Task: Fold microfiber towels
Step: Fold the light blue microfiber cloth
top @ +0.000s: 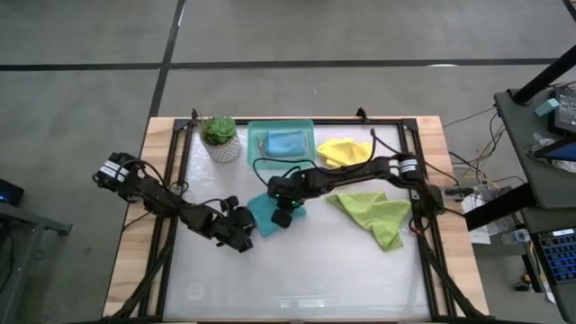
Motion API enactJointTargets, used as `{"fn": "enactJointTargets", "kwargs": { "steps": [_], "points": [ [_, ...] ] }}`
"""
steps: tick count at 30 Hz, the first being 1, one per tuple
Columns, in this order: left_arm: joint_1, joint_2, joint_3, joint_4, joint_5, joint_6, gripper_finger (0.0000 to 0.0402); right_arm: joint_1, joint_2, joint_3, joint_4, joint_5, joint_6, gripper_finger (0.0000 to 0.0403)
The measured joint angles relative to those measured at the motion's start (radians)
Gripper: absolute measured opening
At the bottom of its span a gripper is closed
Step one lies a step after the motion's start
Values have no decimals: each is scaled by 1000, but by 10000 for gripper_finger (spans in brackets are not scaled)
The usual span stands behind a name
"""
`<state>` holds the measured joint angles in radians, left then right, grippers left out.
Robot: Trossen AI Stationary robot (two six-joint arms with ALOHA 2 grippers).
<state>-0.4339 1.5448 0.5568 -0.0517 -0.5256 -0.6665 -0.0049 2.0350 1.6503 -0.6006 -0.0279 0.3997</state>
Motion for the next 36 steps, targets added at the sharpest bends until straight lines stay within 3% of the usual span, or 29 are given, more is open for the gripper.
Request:
{"fn": "enactJointTargets", "kwargs": {
  "steps": [8,20,24,31,36],
  "points": [
    [0,0,-2,0,-1,-2,134,12,79,120,5,-1,-18,12],
    [0,-1,-4,0,-3,-3,134,18,129,168,54,2,-21,20],
    [0,-1,-4,0,-3,-3,134,18,129,167,68,2,-16,52],
    [0,-1,-5,0,-3,-3,134,26,129,167,109,-1,-6,144],
    [0,-1,-5,-1,-3,-3,134,51,129,167,172,-72,-61,193]
  ]
}}
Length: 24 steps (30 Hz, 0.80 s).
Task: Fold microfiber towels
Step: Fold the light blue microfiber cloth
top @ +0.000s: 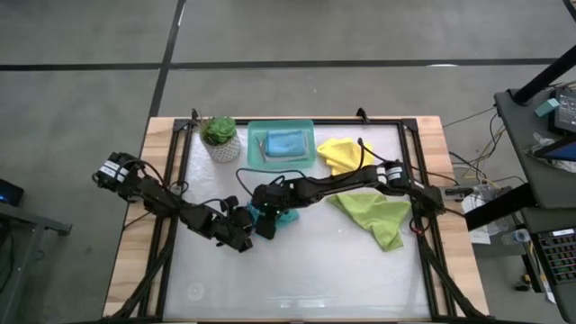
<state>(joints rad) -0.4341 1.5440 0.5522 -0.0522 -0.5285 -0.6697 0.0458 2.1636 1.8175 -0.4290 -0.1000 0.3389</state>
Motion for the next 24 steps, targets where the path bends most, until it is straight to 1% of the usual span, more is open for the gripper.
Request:
{"fn": "enactJointTargets", "kwargs": {
  "steps": [4,7,10,11,13,16,19,24],
  "points": [
    [0,0,0,0,1,2,134,16,-19,0,12,-64,-76,212],
    [0,0,0,0,3,-1,134,26,-53,0,-15,-64,-133,216],
    [0,0,0,0,4,-2,134,32,-95,0,-102,-54,-194,215],
    [0,0,0,0,5,-2,134,35,-110,-2,-134,-47,-212,215],
    [0,0,0,-1,6,-3,134,46,-133,-18,-183,5,-251,213],
    [0,0,0,-1,7,-3,134,71,-160,-71,-185,86,-286,210],
    [0,0,0,-1,7,-3,134,91,-160,-138,-95,100,-301,206],
    [0,0,0,-1,8,-1,134,110,-150,-277,180,104,-303,203]
  ]
}}
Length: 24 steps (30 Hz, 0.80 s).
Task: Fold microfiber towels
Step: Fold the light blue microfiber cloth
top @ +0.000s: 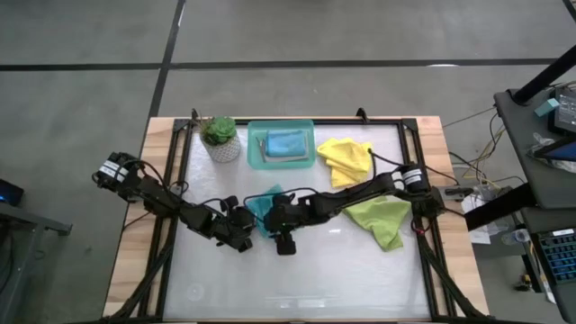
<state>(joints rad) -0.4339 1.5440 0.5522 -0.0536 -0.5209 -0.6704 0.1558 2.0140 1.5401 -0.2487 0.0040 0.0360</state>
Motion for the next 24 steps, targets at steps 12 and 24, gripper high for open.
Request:
{"fn": "enactJointTargets", "kwargs": {
  "steps": [12,24],
  "points": [
    [0,0,0,0,2,-2,134,2,37,-109,218,50,-9,100],
    [0,0,0,0,11,0,134,1,10,-108,256,52,14,10]
  ]
}}
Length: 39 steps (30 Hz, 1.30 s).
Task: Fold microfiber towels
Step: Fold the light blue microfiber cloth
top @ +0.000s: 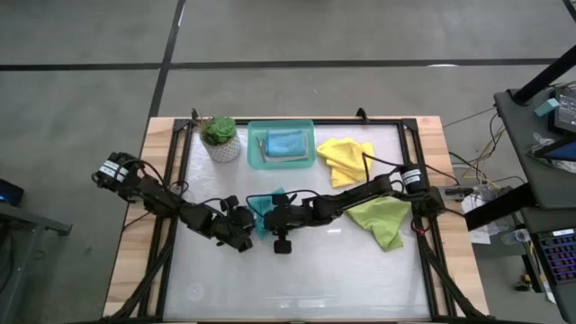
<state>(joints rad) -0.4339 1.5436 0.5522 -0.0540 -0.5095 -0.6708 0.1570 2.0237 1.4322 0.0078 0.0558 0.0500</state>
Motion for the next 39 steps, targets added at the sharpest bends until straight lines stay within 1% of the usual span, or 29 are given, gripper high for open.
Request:
{"fn": "enactJointTargets", "kwargs": {
  "steps": [6,9,16,22,25,29,32,34,37,39],
  "points": [
    [0,0,0,0,2,0,134,0,-3,0,6,8,28,9],
    [0,0,0,0,3,1,134,2,21,1,61,8,48,9],
    [0,0,0,1,9,2,134,5,90,0,164,-43,69,9],
    [0,-8,2,-6,21,5,134,5,103,0,170,-49,81,15],
    [0,-31,5,-30,54,10,134,4,103,0,176,-56,81,34],
    [-1,-86,3,-106,91,6,134,4,103,0,190,-56,75,76],
    [-1,-132,3,-164,90,4,134,7,101,0,194,-68,46,109],
    [-1,-164,3,-196,88,5,134,10,97,2,189,-94,42,128],
    [-1,-215,3,-189,66,23,134,12,90,17,166,-121,42,147],
    [0,-238,3,-175,29,32,134,14,75,22,136,-128,29,155]
  ]
}}
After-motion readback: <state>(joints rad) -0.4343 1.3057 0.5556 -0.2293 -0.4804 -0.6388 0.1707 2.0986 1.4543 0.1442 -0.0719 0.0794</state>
